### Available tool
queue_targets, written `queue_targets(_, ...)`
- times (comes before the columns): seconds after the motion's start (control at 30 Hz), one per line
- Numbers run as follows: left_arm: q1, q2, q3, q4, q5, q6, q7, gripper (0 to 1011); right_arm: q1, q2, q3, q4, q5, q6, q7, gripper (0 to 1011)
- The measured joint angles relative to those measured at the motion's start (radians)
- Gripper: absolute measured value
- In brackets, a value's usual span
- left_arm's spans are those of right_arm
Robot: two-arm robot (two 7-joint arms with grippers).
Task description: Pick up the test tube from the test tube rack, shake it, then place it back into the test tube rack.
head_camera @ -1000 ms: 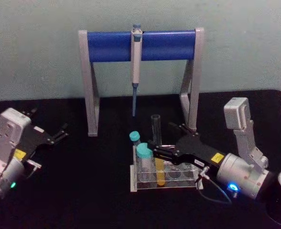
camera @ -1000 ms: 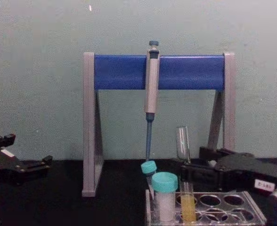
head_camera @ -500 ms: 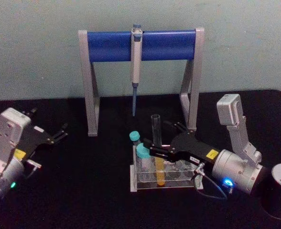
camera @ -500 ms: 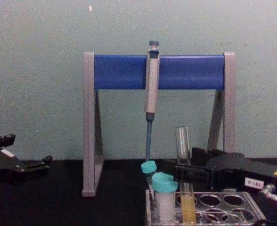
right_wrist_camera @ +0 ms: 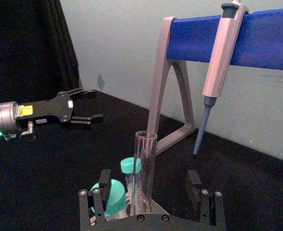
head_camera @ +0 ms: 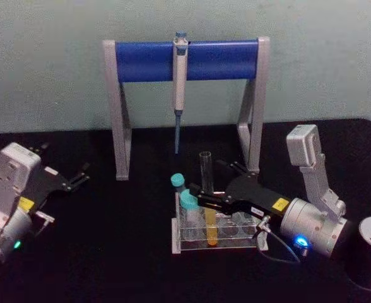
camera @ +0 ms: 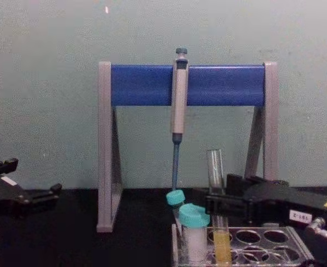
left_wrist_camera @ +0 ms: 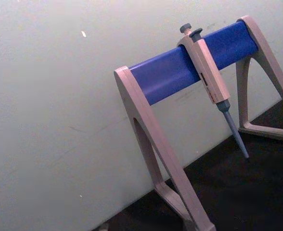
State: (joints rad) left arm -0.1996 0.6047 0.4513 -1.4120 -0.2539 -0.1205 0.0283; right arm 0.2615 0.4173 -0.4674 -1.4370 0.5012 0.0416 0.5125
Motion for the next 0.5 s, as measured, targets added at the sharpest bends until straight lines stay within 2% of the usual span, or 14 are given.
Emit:
queue_targets(0.17, 0.0, 0.0, 0.0, 0.0, 0.0, 0.0, 0.0, 1001, 0.0, 0.0, 0.0, -0.001, 0.0, 0.0, 0.0, 942)
queue_targets(0.3, 0.0, 0.0, 0.0, 0.0, 0.0, 0.0, 0.0, 1001, -0.001, 0.001, 0.001, -0.001, 0.0, -0.001, -0.001, 817)
queue_targets(0.4, 0.0, 0.0, 0.0, 0.0, 0.0, 0.0, 0.0, 1001, -0.001, 0.001, 0.001, -0.001, 0.001, -0.001, -0.001, 762)
queue_targets(0.43, 0.0, 0.0, 0.0, 0.0, 0.0, 0.0, 0.0, 1001, -0.001, 0.001, 0.001, -0.001, 0.001, -0.001, -0.001, 702)
queue_targets(0.5, 0.0, 0.0, 0.0, 0.0, 0.0, 0.0, 0.0, 1001, -0.001, 0.001, 0.001, -0.002, 0.001, -0.001, -0.001, 645)
